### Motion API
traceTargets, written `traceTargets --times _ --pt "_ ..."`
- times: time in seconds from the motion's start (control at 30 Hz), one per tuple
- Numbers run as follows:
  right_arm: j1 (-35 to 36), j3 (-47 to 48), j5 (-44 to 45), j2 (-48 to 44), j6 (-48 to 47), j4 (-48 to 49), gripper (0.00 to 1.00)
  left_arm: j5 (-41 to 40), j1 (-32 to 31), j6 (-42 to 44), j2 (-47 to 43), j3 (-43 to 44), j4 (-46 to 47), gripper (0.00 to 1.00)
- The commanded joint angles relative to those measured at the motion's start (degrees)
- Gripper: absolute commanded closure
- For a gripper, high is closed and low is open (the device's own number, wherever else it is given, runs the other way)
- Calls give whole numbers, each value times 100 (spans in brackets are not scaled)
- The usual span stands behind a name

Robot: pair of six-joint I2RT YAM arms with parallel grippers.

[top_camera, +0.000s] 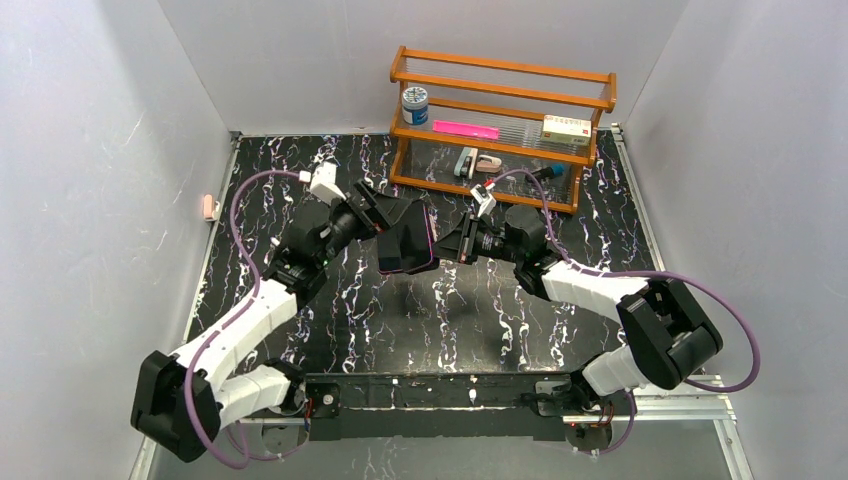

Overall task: Take the phone out of the phone case
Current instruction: Remove the phone case from the phone.

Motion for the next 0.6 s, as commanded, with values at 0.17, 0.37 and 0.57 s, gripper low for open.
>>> traceTargets --times 0.17,0.37,0.57 --pt "18 384 304 125 196 -201 99 -2361 -1484 2665 354 1504 -3190 2" --pt "25 401 461 134 272 -351 99 -3611 -2464 3286 706 1964 -3706 2" --pt "20 401 479 160 360 -364 99 -4661 -3217 3627 1127 2361 -4142 8"
